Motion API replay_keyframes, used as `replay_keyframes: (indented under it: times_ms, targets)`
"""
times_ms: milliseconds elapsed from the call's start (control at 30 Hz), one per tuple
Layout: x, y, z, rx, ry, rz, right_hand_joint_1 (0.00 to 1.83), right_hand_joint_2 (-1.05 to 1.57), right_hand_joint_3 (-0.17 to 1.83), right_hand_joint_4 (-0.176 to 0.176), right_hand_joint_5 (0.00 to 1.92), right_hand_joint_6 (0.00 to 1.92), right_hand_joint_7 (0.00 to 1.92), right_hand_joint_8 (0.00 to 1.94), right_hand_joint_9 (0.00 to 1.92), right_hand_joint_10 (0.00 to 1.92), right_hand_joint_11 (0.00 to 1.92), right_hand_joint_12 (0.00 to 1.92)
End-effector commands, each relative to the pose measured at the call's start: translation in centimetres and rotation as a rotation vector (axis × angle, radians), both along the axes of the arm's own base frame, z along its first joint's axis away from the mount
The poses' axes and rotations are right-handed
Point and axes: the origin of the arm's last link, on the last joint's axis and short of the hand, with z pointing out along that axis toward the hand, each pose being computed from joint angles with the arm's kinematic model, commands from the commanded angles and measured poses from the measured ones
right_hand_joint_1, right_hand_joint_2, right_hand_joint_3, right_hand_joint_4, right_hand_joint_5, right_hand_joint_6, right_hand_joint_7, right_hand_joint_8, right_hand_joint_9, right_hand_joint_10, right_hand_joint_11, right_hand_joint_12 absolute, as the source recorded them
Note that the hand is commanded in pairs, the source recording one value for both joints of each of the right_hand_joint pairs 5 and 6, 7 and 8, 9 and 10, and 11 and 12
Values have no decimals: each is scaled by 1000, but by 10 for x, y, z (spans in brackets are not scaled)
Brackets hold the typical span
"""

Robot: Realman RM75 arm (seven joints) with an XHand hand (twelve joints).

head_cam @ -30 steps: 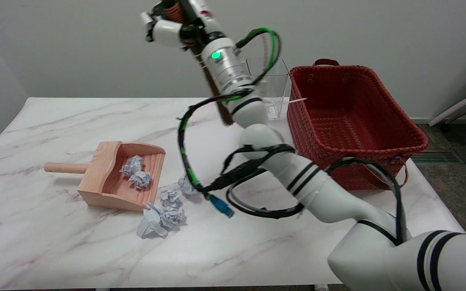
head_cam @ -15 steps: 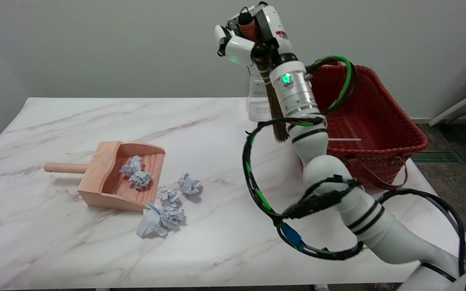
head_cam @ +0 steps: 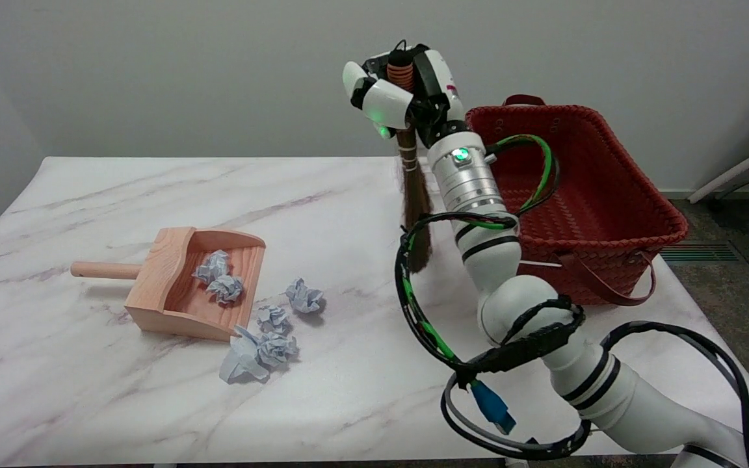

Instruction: Sweep the paper ball into the dustpan.

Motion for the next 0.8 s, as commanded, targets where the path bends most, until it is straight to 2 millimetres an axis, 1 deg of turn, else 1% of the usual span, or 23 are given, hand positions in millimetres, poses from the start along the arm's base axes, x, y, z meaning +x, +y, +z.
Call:
replay_keyframes:
  times_ms: [33,167,200,267,367,467,533,600,667,800]
  targets:
    - [-38,6,-42,179,-329,-124,962,1424,1354,0,1920,1920,1920,1920,1920,1920,1825,1825]
    - [-55,21,-45,212,-413,-163,959,1422,1358,0,1920,1920,1920,1920,1920,1920,1827,1827]
    - [-62,22,-41,204,-409,-178,958,1422,1359,0,1920,1920,1920,1920,1920,1920,1827,1827]
    - [-66,30,-45,224,-427,-196,958,1423,1356,0,1920,1920,1920,1920,1920,1920,1827,1827]
    - [-81,32,-43,210,-407,-235,956,1417,1361,0,1920,1920,1920,1920,1920,1920,1827,1827]
    - [-100,29,-43,189,-349,-279,952,1395,1392,0,1920,1920,1920,1920,1920,1920,1840,1840]
    - [-109,25,-45,179,-325,-295,946,1382,1416,0,1920,1920,1920,1920,1920,1920,1854,1854]
    - [-112,20,-52,176,-319,-300,936,1384,1410,0,1920,1920,1920,1920,1920,1920,1863,1863]
    - [-113,12,-63,178,-331,-305,915,1401,1380,0,1920,1920,1920,1920,1920,1920,1870,1870]
    - [-114,-2,-74,172,-308,-311,914,1415,1342,0,1920,1920,1920,1920,1920,1920,1868,1868]
